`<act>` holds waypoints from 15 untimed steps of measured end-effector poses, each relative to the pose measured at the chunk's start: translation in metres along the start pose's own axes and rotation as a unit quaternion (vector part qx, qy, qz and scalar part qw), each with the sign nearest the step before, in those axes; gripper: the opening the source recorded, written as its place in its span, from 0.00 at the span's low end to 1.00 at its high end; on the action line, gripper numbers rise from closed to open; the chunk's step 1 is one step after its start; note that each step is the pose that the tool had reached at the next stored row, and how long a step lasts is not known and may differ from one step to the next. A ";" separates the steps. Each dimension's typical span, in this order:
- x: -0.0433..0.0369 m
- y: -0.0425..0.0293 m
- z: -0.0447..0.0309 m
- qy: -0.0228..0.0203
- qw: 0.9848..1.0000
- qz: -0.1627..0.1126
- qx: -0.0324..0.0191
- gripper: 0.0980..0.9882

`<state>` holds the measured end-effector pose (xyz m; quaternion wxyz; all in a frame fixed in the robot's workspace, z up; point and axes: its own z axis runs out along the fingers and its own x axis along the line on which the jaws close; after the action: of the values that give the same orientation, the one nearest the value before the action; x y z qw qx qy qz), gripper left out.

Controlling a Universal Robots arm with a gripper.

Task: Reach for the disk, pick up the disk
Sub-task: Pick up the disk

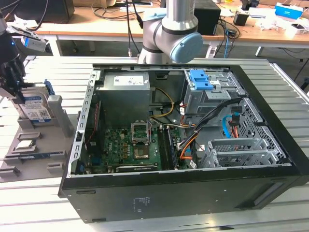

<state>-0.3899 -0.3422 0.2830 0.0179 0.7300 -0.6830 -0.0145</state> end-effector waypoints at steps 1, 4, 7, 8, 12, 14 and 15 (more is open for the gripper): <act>0.0000 0.0000 0.0000 0.000 1.000 0.000 0.000 0.30; 0.0000 0.0000 0.0002 0.000 1.000 0.000 0.000 0.30; 0.0000 0.0000 0.0004 0.000 1.000 0.000 0.000 0.30; 0.0000 0.0000 0.0005 0.000 1.000 0.000 0.000 0.30; -0.0001 -0.0001 -0.0003 0.000 1.000 0.000 0.000 0.30; -0.0001 0.0000 -0.0027 0.000 1.000 0.000 0.000 0.30; -0.0002 0.0001 -0.0046 0.000 1.000 0.000 0.000 0.30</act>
<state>-0.3898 -0.3421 0.2876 0.0179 0.7300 -0.6831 -0.0144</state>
